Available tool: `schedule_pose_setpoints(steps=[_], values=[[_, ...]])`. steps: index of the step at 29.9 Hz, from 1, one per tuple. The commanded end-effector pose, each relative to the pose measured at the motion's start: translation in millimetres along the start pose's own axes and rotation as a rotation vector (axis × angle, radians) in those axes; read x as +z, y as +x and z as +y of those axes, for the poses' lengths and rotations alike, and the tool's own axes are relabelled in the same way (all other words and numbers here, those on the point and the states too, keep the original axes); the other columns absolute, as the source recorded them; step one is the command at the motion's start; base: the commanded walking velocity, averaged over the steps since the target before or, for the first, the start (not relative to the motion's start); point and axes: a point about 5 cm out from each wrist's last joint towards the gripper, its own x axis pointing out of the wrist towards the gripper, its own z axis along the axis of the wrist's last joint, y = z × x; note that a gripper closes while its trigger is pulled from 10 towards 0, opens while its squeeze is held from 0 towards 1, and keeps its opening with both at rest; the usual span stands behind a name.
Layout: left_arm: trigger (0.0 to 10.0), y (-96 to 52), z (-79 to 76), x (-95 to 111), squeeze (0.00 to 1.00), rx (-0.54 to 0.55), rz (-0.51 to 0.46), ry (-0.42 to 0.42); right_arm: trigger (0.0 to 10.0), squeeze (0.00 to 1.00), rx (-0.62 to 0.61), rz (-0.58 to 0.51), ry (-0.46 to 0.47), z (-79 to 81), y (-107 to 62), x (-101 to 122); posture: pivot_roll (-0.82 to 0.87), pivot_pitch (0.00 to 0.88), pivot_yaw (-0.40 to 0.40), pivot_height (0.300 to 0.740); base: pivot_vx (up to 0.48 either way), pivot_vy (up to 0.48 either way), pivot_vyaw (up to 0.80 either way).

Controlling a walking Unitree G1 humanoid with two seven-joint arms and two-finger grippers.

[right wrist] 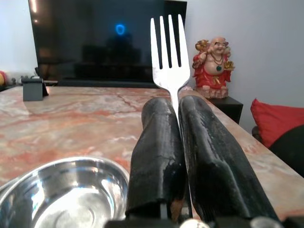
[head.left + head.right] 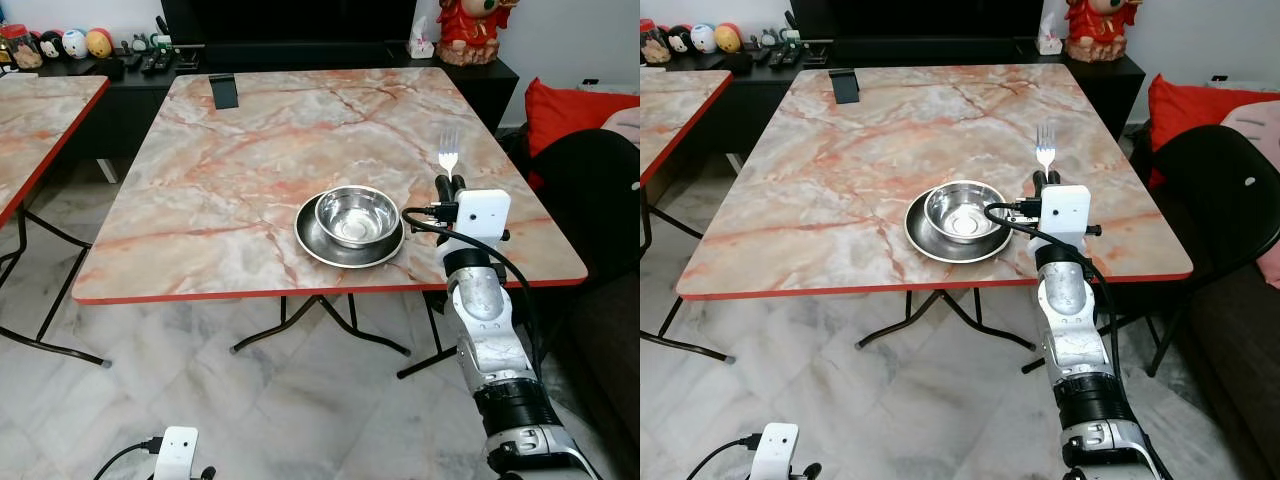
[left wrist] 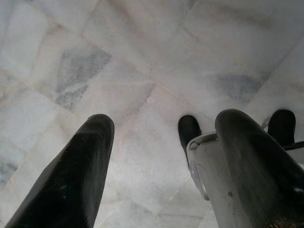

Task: Setting the table

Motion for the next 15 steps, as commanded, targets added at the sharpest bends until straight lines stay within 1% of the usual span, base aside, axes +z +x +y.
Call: schedule_pose_setpoints(steps=[1, 15], values=[[10.0, -1.1, 0.6, -6.4, 0.00, 0.000, 0.028, 0.000, 10.0, 0.00, 0.002, -0.014, 0.013, 2.0, 3.5, 4.3, -0.04, 0.031, -0.015, 0.740, 0.296, 0.000, 0.00], [10.0, -1.3, -1.5, -6.9, 0.00, -0.007, 0.024, 0.003, 10.0, 0.00, 0.006, -0.014, 0.006, 1.0, 3.0, 3.8, -0.05, 0.006, -0.024, 0.740, 0.337, 0.000, 0.00]])
